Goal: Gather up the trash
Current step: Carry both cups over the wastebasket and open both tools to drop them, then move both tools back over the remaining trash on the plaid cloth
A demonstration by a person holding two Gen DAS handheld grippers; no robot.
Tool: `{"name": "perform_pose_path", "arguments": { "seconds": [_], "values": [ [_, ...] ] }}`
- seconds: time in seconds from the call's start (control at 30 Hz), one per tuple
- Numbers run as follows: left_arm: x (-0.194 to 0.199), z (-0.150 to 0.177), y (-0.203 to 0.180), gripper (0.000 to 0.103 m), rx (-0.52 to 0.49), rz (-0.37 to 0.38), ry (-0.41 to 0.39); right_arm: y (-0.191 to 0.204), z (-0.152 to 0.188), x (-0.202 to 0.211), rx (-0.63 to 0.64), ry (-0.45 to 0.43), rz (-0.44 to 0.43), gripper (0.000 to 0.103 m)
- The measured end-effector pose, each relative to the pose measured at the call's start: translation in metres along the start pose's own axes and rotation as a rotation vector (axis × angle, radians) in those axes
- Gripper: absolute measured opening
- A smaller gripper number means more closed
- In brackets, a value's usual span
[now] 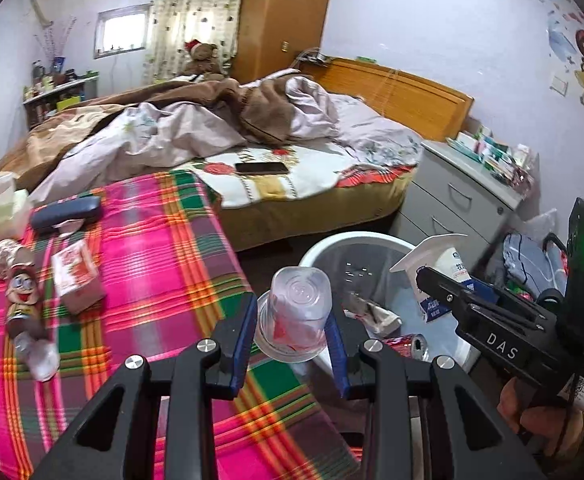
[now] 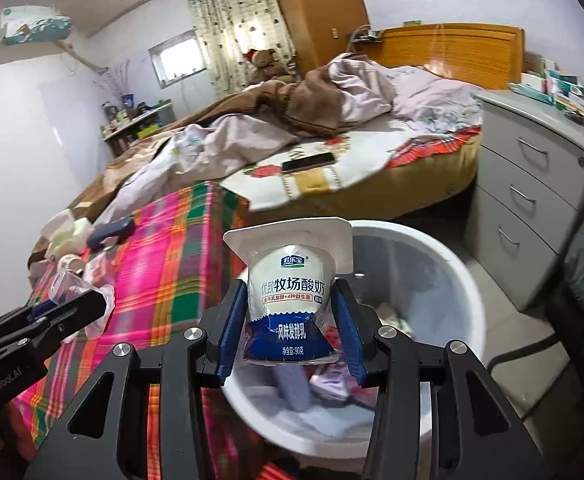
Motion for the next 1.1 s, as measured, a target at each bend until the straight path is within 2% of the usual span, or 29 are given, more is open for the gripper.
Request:
{"name": "perform_pose_path", "arguments": {
  "seconds": [0.3, 0.67, 0.7, 0.8, 0.9, 1.1],
  "values": [
    [-0.029, 0.0, -0.037, 0.035, -0.048, 0.044, 0.043, -0.036, 0.006, -0.009, -0.02, 0.038, 0.078, 0.045],
    [-0.053, 0.005, -0.061, 0.035, -0.072, 0.072, 0.092, -0.056, 0.017, -0.019, -0.01, 0.112, 0.104, 0.046],
    [-0.054, 0.005, -0.061, 0.037, -0.07, 0.073, 0.094, -0.057, 0.017, -0.019, -0.007, 0.114, 0.107, 0.046],
    [-0.053, 0.005, -0.062, 0.062, -0.069, 0.076, 0.084, -0.057, 0.017, -0.02, 0.002, 0.118, 0.12, 0.048],
    [-0.051, 0.004, -0.059, 0.063, -0.062, 0.075, 0.083, -0.055, 0.016, -0.02, 0.005, 0.109, 0.128, 0.065],
    [-0.046, 0.005, -0.05, 0.063, -0.045, 0.059, 0.083, -0.052, 0.014, -0.015, 0.0, 0.089, 0.126, 0.065]
  ]
}}
Point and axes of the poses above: each gripper's, at about its wrist camera, not at the fingertips, and x roughly against the way its jaws point, y to its left, z to its underside, the point moved 4 cm from there along -x, roughly the way its jaws point, and after that the axes turned 4 degrees about -z, right-handed, at the moved point
